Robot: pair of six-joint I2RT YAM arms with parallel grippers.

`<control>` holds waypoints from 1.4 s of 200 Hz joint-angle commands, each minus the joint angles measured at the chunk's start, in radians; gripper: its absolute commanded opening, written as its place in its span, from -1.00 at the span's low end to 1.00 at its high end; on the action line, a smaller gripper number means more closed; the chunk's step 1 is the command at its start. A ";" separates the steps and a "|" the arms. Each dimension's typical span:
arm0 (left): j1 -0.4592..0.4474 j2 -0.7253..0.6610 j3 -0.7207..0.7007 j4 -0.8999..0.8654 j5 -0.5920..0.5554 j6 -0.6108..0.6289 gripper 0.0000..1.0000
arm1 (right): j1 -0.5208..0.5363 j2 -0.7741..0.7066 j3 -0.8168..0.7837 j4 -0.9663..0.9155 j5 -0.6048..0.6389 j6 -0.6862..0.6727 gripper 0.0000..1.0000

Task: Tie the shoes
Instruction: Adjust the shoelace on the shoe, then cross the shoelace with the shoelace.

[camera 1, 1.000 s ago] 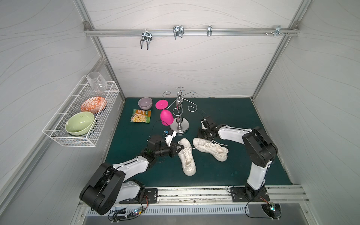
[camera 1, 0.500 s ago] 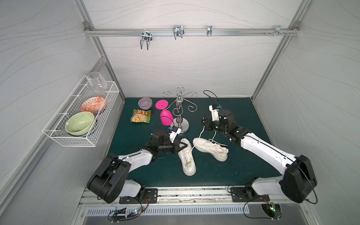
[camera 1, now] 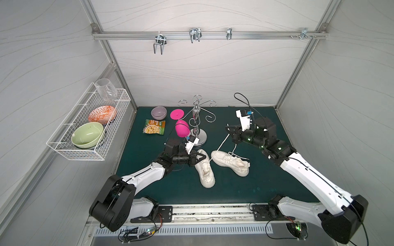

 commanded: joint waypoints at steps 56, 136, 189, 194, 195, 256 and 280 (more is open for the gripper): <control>-0.003 0.009 0.018 -0.018 -0.026 0.040 -1.00 | 0.025 -0.083 0.037 -0.111 -0.033 -0.057 -1.00; -0.051 0.188 0.122 0.021 0.075 0.083 -1.00 | 0.032 0.088 0.084 -0.104 -0.148 -0.098 -1.00; -0.064 0.254 0.149 0.126 0.114 0.055 -0.74 | 0.033 0.169 0.160 -0.113 -0.179 -0.121 -1.00; -0.063 0.256 0.149 0.136 0.116 0.051 -0.73 | 0.032 0.172 0.162 -0.112 -0.179 -0.123 -1.00; -0.062 0.256 0.148 0.138 0.116 0.049 -0.72 | 0.032 0.173 0.162 -0.112 -0.179 -0.123 -1.00; -0.066 0.288 0.166 0.177 0.142 0.029 -0.39 | 0.032 0.199 0.193 -0.125 -0.206 -0.128 -1.00; -0.079 0.309 0.192 0.178 0.169 0.027 -0.26 | 0.031 0.209 0.208 -0.132 -0.207 -0.125 -1.00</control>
